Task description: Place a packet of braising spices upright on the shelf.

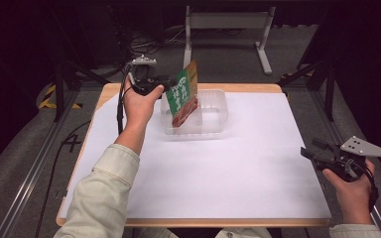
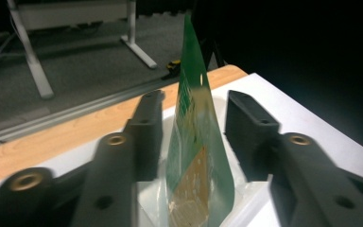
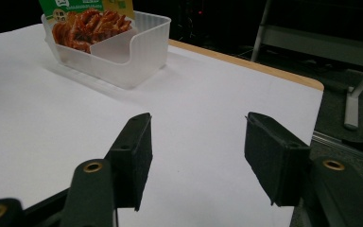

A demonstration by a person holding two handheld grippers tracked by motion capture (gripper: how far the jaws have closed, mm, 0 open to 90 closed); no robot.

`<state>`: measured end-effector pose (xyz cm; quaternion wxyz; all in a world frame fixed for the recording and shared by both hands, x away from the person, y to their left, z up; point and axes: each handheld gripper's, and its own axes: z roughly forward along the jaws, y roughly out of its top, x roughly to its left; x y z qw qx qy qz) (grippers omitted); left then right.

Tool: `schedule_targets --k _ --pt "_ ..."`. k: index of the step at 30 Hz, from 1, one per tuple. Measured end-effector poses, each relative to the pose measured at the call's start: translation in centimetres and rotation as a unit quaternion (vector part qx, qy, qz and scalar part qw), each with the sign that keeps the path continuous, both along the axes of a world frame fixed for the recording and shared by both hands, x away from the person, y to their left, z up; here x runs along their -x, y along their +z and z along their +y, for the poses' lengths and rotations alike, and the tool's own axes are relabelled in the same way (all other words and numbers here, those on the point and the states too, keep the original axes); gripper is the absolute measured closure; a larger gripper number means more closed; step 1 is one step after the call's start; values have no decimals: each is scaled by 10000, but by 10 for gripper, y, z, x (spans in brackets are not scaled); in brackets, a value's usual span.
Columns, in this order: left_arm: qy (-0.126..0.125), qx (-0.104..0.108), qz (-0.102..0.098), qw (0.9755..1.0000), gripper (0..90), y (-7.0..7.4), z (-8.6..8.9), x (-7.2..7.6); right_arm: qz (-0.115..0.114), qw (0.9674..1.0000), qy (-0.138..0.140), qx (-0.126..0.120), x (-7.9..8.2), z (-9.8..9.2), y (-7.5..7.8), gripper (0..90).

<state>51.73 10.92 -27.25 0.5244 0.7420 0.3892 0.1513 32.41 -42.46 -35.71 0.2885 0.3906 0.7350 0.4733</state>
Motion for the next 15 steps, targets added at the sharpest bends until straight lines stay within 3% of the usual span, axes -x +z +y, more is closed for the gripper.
schedule_targets --k 4,8,15 --pt "65 73 -196 9998 479 4 4 6 -20 10000 65 2 -4 3 0 420" --pt "-25 235 -404 9989 476 12 11 16 -2 9999 122 9 -8 7 1 419" --pt "-171 352 -827 9958 429 29 25 46 -18 9995 316 6 -22 18 2 413"
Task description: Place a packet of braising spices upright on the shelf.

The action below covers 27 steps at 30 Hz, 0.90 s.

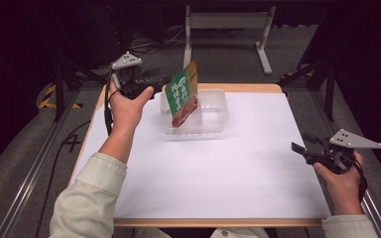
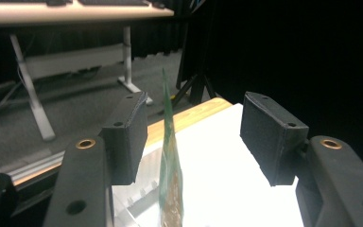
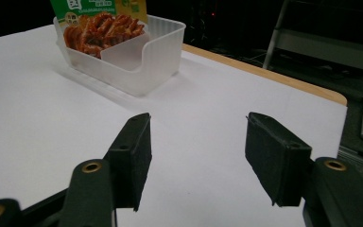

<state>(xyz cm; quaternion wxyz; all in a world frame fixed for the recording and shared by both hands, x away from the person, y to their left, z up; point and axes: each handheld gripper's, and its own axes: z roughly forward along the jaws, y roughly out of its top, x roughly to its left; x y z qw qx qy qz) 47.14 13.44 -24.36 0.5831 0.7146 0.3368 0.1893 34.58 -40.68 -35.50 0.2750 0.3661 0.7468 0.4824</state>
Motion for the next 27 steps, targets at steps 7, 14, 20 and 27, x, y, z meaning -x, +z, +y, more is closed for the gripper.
schedule_targets --k 7,14,20,27 --pt "-137 -76 -177 9997 425 7 18 31 -16 9998 198 -5 -15 12 3 406" --pt "-158 -253 -318 9990 427 2 35 61 29 9990 440 -19 -26 27 3 386" --pt "-210 -472 -347 9981 410 -13 47 80 106 9984 544 -55 -28 32 -1 370" --pt "-486 -565 -422 9963 400 -31 59 95 162 9984 533 -30 -24 33 -4 366"
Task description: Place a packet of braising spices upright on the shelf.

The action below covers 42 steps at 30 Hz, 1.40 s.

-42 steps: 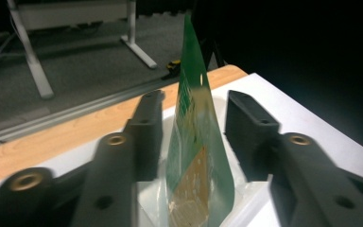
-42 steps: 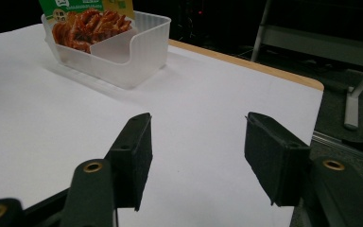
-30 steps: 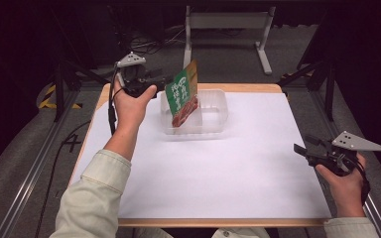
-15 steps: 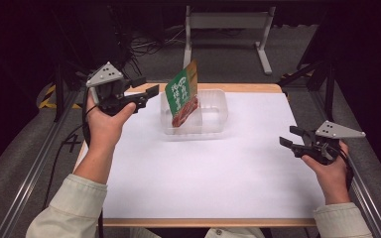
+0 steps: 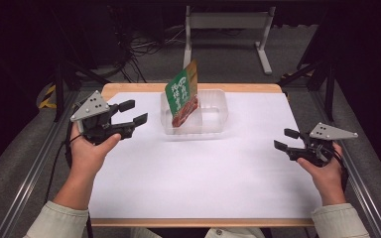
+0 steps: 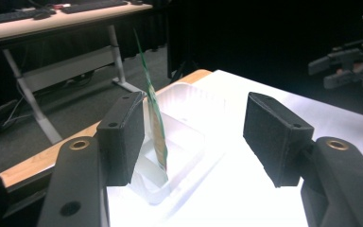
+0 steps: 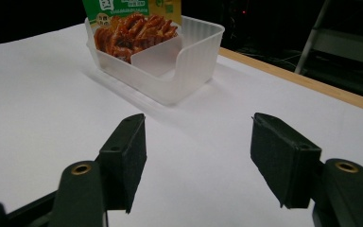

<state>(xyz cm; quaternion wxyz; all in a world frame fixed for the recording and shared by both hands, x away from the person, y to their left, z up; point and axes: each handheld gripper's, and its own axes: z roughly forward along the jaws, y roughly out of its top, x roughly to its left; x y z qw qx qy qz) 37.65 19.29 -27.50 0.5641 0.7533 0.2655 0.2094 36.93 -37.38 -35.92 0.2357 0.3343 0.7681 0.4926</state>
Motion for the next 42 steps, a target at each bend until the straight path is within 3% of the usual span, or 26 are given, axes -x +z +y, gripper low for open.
schedule_targets --k 3,8,12,22,34,39,42 --pt "-113 -19 -48 9999 391 -7 4 3 23 10000 -7 12 1 0 -1 366" --pt "-302 43 96 9995 371 -22 11 7 58 10000 27 2 4 0 -5 358" --pt "-273 48 206 9994 362 -40 18 6 98 9999 110 -9 7 3 -9 349" --pt "-161 -188 361 9990 320 -81 29 5 213 9997 140 59 12 7 -19 346" --pt "-81 -179 765 9969 188 -133 31 1 156 9995 252 100 11 12 -32 319" --pt "-166 -497 821 9952 164 -150 27 3 172 9994 285 93 9 13 -40 314" --pt "-222 -535 966 9936 164 -158 26 4 200 9993 302 116 8 13 -43 315"
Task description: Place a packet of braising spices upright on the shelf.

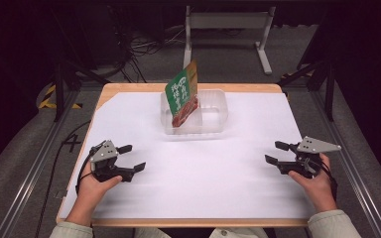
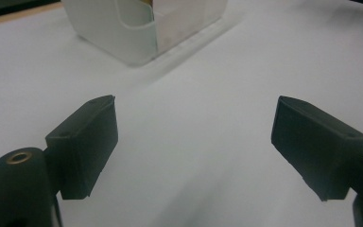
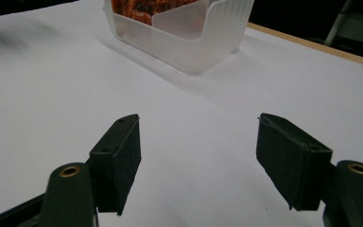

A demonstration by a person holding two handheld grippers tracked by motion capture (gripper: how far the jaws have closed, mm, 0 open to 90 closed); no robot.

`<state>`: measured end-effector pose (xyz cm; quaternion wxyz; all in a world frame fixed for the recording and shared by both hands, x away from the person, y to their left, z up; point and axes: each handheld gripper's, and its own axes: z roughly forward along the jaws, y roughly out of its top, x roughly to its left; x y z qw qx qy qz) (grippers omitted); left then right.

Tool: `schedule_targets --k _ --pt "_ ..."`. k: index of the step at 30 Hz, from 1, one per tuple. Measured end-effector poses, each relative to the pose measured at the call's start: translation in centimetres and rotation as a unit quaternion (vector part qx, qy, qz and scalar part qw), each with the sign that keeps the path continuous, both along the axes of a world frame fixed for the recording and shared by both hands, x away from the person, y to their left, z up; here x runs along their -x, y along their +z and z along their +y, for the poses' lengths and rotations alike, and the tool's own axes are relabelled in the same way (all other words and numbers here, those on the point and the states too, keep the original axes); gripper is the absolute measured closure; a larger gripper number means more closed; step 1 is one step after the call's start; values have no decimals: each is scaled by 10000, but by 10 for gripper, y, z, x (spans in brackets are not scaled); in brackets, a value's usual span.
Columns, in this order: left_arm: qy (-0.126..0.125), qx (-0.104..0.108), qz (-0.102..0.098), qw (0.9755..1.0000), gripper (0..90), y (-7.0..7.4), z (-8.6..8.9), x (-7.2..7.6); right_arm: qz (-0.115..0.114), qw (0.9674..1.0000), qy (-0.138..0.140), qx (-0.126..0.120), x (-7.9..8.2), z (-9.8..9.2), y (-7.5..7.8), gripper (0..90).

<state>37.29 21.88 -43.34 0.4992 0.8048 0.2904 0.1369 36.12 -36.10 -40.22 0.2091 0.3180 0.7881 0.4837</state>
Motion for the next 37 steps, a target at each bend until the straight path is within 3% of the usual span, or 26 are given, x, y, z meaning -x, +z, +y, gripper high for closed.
schedule_targets --k 7,11,15,18,21,32,35,37 --pt "-94 -381 219 9990 172 -13 -3 -2 184 9998 39 93 -3 4 -13 311" --pt "-77 -505 358 9981 170 -18 -3 -3 253 9993 75 264 -5 8 -19 309" --pt "41 -779 524 9956 168 -22 -4 -4 362 9987 69 356 -7 10 -23 309" --pt "107 -839 551 9949 170 -22 -4 -4 399 9983 67 429 -7 12 -25 307" --pt "155 -841 628 9944 172 -23 -4 -3 436 9979 76 468 -8 13 -27 307" --pt "254 -769 600 9949 203 -22 0 -2 494 9974 70 528 -10 17 -29 311" --pt "378 -762 585 9947 202 -21 2 -2 496 9974 61 521 -11 18 -29 312" --pt "602 -713 548 9941 208 -21 5 -2 506 9975 83 481 -11 19 -30 313"
